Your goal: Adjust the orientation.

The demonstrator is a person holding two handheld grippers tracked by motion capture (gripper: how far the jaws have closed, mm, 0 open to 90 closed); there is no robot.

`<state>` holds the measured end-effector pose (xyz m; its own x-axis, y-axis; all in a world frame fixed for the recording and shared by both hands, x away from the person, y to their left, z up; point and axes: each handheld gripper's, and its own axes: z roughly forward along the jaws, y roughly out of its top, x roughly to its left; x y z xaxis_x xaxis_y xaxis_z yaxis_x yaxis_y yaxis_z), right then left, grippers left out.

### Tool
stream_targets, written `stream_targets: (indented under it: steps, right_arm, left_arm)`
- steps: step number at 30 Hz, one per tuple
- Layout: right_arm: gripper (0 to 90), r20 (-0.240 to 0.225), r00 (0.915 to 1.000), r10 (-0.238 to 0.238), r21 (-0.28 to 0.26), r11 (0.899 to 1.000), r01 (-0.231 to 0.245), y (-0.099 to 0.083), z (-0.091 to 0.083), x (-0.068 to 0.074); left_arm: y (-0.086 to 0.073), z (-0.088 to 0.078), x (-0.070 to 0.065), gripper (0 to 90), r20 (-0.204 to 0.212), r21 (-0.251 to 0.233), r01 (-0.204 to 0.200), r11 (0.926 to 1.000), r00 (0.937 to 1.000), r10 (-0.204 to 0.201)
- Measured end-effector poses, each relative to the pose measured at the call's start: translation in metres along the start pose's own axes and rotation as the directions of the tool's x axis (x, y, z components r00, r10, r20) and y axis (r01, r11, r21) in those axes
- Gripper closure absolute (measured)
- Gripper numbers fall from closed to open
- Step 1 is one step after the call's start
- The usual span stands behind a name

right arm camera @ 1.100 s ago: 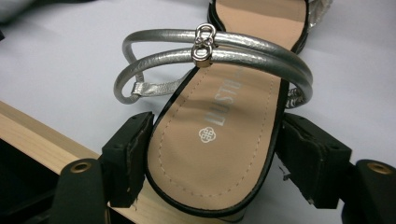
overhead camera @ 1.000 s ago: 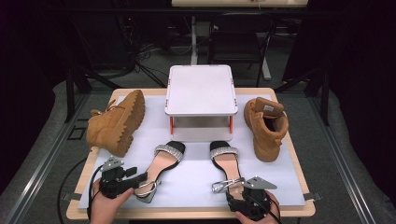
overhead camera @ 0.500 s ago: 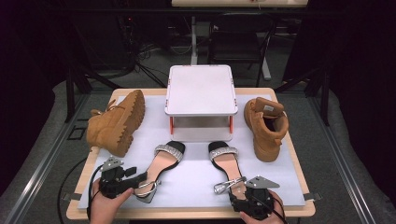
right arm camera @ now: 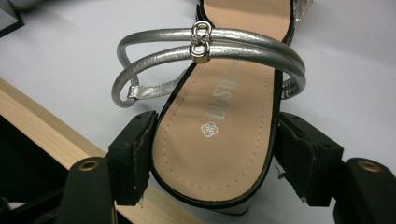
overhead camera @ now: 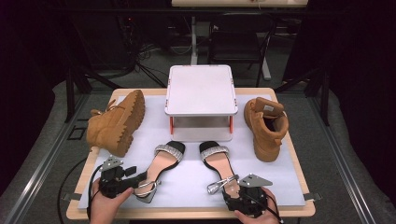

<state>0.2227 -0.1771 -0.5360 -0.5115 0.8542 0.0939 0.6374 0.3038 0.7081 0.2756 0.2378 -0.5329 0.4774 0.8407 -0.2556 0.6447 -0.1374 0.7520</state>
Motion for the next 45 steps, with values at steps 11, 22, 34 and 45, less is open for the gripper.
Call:
stream_targets:
  steps: [11,22,34,45]
  right_arm:
    - [32.2,-0.036,0.9993,-0.014,-0.011,1.0,0.014,0.001,0.002,-0.008]
    - [32.7,-0.047,0.9989,-0.006,-0.018,1.0,0.006,-0.002,0.0,-0.013]
    - [33.6,-0.042,0.9991,0.004,-0.026,1.0,-0.005,-0.005,-0.007,-0.011]
    - [36.7,-0.047,0.9989,0.002,-0.082,0.997,-0.006,0.0,-0.025,-0.011]
  left_arm:
    - [0.0,-0.001,0.0,43.5,0.002,-0.003,0.001,1.0,1.0,-0.001]
    - [0.0,-0.002,0.001,43.6,0.001,-0.009,0.005,0.9999,1.0,-0.005]
    - [0.001,-0.004,-0.002,43.4,-0.015,-0.009,-0.017,0.9998,0.9997,0.017]
    - [0.004,-0.005,-0.011,44.3,0.018,-0.014,-0.04,0.9991,0.999,0.04]
